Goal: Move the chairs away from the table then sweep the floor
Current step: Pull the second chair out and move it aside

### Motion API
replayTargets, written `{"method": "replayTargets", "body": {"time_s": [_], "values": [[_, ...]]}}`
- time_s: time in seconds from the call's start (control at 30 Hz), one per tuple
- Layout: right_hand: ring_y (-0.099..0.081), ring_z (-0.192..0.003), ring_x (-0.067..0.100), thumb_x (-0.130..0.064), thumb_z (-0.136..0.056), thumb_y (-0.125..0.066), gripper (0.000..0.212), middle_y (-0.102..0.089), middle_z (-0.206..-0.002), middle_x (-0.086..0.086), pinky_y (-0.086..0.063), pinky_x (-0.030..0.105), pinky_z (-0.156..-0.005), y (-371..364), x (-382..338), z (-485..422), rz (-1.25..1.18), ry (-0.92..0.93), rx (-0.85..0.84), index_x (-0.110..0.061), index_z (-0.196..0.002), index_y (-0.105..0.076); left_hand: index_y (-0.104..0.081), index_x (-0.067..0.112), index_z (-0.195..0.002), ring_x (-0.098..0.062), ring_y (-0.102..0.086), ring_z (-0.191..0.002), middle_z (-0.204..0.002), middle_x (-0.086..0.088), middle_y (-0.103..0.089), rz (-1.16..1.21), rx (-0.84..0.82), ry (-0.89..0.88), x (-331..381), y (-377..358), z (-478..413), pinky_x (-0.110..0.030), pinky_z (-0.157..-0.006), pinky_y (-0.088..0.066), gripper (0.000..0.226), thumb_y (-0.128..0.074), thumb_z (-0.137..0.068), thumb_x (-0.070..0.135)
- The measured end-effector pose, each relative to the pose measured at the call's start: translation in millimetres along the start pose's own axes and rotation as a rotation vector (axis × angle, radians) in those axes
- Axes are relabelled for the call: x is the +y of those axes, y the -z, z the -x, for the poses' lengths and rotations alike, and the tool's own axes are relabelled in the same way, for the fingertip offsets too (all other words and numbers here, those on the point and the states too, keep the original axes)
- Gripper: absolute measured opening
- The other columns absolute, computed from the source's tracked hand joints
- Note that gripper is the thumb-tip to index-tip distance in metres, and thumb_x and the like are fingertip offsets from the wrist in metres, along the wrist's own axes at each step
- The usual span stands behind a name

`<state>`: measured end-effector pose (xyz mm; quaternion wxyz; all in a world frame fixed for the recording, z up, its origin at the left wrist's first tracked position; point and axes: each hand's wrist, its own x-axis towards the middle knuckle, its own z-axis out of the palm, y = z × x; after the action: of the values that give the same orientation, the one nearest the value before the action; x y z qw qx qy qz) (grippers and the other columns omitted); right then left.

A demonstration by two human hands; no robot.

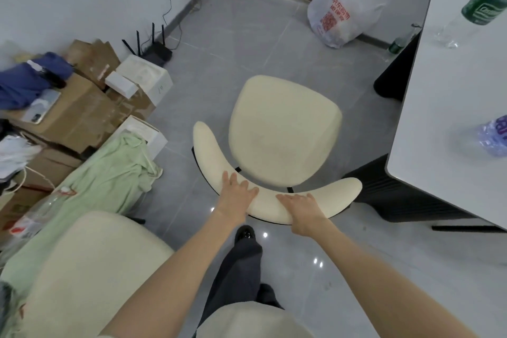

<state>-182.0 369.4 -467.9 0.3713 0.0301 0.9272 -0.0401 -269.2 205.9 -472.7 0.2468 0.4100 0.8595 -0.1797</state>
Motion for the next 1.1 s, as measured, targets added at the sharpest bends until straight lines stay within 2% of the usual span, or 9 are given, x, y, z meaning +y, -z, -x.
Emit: {"method": "replayTargets", "body": {"time_s": [0.17,0.33,0.53,0.9,1.1], "values": [[-0.044,-0.128,0.023,-0.016,-0.080,-0.065,0.082,-0.044,-0.141,-0.002,-0.025,0.042,-0.112,-48.9,-15.5,36.5,0.040,0.024,0.003,-0.021,-0.149,-0.020,-0.021,0.025,-0.148,-0.045,-0.021,-0.138,-0.146,-0.007,-0.037,0.041,0.003,0.029,37.7,-35.2,50.6,-0.061,-0.114,-0.002,0.071,-0.056,-0.086,0.030],[-0.037,-0.133,0.024,-0.016,-0.082,-0.065,0.085,-0.037,-0.147,0.000,-0.015,0.045,-0.117,-99.2,-35.5,78.0,0.057,0.039,0.002,-0.020,-0.151,-0.016,-0.019,0.025,-0.149,-0.046,-0.020,-0.138,-0.147,-0.008,-0.034,0.071,-0.018,0.048,74.1,-72.3,101.9,-0.060,-0.115,-0.002,0.072,-0.055,-0.087,0.028],[-0.035,-0.135,0.025,-0.015,-0.082,-0.064,0.085,-0.035,-0.149,0.001,-0.014,0.046,-0.118,-140.3,-70.4,128.2,0.029,0.017,-0.022,-0.020,-0.151,-0.015,-0.021,0.025,-0.148,-0.045,-0.020,-0.138,-0.147,-0.008,-0.035,0.058,-0.010,0.024,95.6,-104.4,156.9,-0.061,-0.114,-0.001,0.071,-0.057,-0.087,0.025],[-0.044,-0.130,0.023,-0.017,-0.080,-0.061,0.078,-0.043,-0.144,-0.002,-0.031,0.038,-0.107,-209.1,-157.6,214.0,-0.110,-0.093,0.016,-0.021,-0.149,-0.024,-0.029,0.025,-0.144,-0.042,-0.030,-0.133,-0.138,-0.007,-0.047,-0.084,-0.028,-0.137,104.4,-148.2,250.9,-0.061,-0.114,-0.008,0.066,-0.060,-0.086,0.031],[-0.053,-0.119,0.024,-0.014,-0.079,-0.058,0.064,-0.055,-0.130,-0.001,-0.037,0.036,-0.098,-256.6,-203.1,265.0,-0.162,-0.119,0.044,-0.023,-0.139,-0.035,-0.029,0.026,-0.144,-0.042,-0.028,-0.134,-0.139,-0.005,-0.046,-0.134,-0.050,-0.202,121.1,-181.9,307.1,-0.061,-0.113,-0.008,0.066,-0.058,-0.085,0.030]]}}
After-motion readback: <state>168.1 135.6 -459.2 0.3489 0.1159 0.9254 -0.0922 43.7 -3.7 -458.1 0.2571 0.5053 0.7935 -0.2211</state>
